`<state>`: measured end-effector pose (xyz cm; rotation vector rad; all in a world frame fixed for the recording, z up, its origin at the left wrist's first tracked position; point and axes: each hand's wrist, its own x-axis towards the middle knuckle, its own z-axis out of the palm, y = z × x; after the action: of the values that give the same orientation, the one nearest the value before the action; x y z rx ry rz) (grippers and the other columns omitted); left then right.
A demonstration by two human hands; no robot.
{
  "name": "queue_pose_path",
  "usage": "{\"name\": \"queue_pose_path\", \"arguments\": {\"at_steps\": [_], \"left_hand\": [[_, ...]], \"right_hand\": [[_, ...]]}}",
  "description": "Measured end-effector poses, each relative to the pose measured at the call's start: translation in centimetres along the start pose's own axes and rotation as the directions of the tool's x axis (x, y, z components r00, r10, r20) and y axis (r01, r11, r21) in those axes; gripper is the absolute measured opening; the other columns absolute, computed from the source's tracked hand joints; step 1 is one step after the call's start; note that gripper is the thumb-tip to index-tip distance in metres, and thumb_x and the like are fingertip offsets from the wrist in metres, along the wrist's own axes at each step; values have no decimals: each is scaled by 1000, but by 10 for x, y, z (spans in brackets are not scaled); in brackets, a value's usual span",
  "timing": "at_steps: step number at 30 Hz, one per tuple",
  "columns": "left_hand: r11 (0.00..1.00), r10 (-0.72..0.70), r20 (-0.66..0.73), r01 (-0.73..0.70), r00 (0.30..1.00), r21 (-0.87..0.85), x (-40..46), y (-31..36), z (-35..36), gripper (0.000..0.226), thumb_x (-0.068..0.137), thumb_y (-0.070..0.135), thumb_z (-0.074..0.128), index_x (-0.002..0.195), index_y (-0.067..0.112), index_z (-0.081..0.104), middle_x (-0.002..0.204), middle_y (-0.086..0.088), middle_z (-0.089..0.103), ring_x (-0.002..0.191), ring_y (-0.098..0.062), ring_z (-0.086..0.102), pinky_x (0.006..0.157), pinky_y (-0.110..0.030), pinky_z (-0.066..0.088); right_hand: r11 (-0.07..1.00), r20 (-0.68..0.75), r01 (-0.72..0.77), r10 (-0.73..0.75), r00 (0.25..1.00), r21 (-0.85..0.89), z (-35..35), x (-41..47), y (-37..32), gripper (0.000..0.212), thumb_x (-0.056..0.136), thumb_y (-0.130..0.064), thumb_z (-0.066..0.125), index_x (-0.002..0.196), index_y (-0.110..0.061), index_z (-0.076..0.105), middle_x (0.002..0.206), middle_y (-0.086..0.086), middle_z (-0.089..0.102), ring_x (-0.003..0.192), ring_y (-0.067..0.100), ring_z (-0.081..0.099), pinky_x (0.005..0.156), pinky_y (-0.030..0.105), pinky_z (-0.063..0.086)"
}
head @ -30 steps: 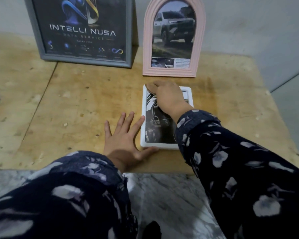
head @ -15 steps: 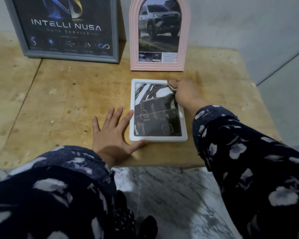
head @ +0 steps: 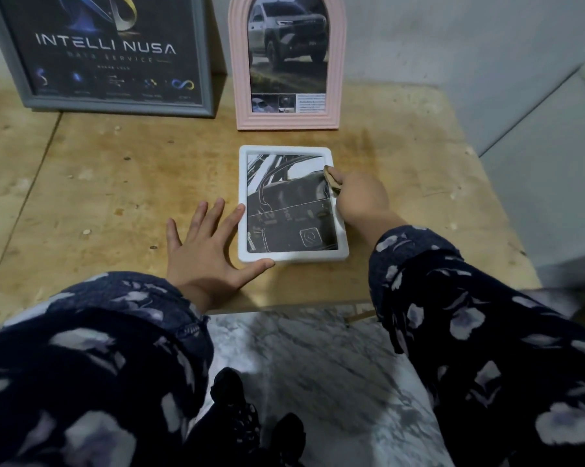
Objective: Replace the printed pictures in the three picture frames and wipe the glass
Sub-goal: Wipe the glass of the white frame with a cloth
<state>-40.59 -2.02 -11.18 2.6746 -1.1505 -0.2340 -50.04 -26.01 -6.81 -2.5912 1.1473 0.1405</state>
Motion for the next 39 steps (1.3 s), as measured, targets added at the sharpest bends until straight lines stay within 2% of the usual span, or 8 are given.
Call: {"name": "queue_pose_path", "arguments": {"at_steps": [8,12,16,21,27,33,39], "left_hand": [[1000,2,-4,-2,1000,-15,0,-2,0,105,59,96,24,150,46,11,162,10,7,149,-12,-3,115,-58,-4],[1000,10,-13,-10,1000,-15,-1,-2,1,105,59,97,23,150,46,12,162,9,8,149,-13,-1,115,-59,-2],[1000,15,-23,-16,1000,-12,-1,-1,1,104,60,97,23,150,46,13,161,9,10,149,-14,0,115,-60,-1],[1000,19,-21,-19,1000,-11,-2,-1,2,102,62,96,26,149,46,12,161,10,8,149,-13,-1,115,-59,-3],[1000,20,-25,-21,999,-14,-2,-1,3,102,63,96,28,150,45,14,161,10,8,149,-13,-2,115,-60,-4],[1000,22,-18,-22,1000,-12,-4,0,3,101,64,96,26,150,45,12,162,10,5,149,-14,-4,115,-60,-5],[1000,23,-11,-24,1000,-15,-4,0,2,101,65,97,22,150,45,11,162,9,4,149,-15,-5,115,-61,-4]], "right_hand": [[998,9,-42,42,999,39,9,-31,3,74,86,6,38,147,-36,33,124,11,60,95,29,60,68,31,43],[997,7,-75,75,997,28,15,-44,4,77,86,7,39,148,-38,28,129,12,56,101,30,60,72,34,47],[995,-10,-95,96,995,39,22,-53,7,80,84,7,40,148,-40,28,127,8,56,100,28,60,67,31,44],[995,-42,-73,76,996,73,28,-63,14,73,85,1,43,146,-37,34,120,8,57,103,28,57,71,29,38],[993,-110,-63,73,991,96,36,-83,15,67,89,2,38,147,-31,34,128,6,53,109,26,53,76,26,32],[990,-199,-68,91,976,121,42,-111,8,62,88,2,45,143,-25,43,130,5,57,111,24,55,77,24,35],[967,-242,-162,208,948,196,45,-133,-8,64,85,6,43,142,-24,46,135,3,56,121,23,52,92,30,41]]}}
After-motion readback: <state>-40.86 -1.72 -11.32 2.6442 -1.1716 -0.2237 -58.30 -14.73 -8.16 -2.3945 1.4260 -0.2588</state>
